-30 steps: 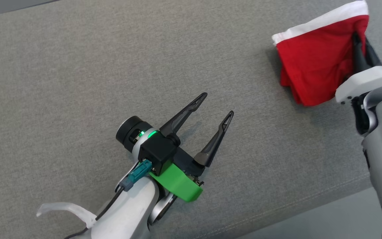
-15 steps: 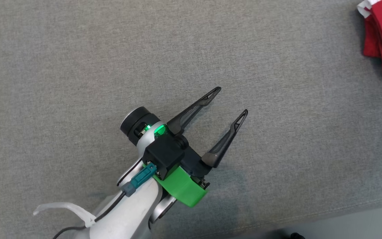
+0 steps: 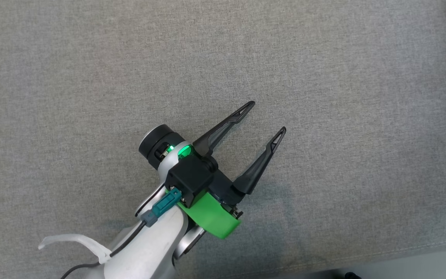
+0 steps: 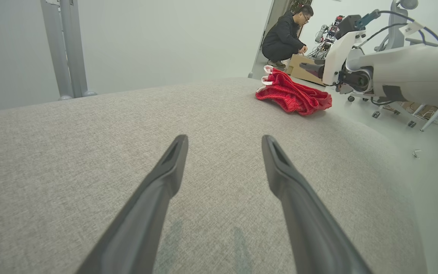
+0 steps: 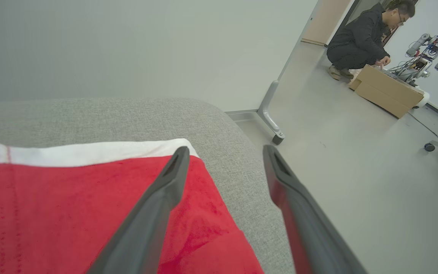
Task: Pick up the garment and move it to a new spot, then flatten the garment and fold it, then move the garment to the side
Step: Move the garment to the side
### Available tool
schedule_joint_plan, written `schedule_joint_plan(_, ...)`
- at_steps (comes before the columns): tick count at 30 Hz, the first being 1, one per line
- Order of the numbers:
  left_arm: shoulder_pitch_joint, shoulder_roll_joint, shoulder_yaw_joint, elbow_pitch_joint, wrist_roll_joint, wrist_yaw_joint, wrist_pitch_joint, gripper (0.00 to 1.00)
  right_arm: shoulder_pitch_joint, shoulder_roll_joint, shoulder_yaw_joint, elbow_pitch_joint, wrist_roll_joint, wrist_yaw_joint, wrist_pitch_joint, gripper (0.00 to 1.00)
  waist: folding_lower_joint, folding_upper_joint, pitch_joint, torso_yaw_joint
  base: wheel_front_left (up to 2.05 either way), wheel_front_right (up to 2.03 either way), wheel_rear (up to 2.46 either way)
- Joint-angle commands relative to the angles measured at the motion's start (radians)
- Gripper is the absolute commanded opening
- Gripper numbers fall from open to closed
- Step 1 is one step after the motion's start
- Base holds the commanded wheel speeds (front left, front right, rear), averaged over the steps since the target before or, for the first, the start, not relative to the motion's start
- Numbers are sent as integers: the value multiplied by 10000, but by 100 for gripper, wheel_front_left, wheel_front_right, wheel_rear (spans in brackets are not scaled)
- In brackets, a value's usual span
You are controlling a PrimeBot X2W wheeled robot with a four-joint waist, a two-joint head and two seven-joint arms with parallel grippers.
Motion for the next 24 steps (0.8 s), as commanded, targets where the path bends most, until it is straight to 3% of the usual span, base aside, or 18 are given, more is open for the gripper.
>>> schedule_joint_plan(1, -148, -43, 61, 25, -96, 21, -5, 100, 257, -11, -269, -182, -283, -15, -25, 100, -1, 0, -168, 0, 0, 0, 0)
schedule_joint_plan(7, 112, -174, 291, 152, -115, 21, -5, 100, 564, 678, -362, -1284, -546, -15, -26, 100, -1, 0, -747, -58, 0, 0, 0)
schedule_joint_plan(16, 725, -357, 1134, 446, -112, 21, -5, 100, 1736, 1850, 2040, -2411, 651, -15, -28, 100, -1, 0, -1947, -102, 0, 0, 0)
schedule_joint_plan(24, 1558, -421, 2207, 1256, -8, 21, -5, 100, 3436, 2570, 4352, -2978, 2063, -15, -28, 100, -1, 0, -3034, 259, 0, 0, 0)
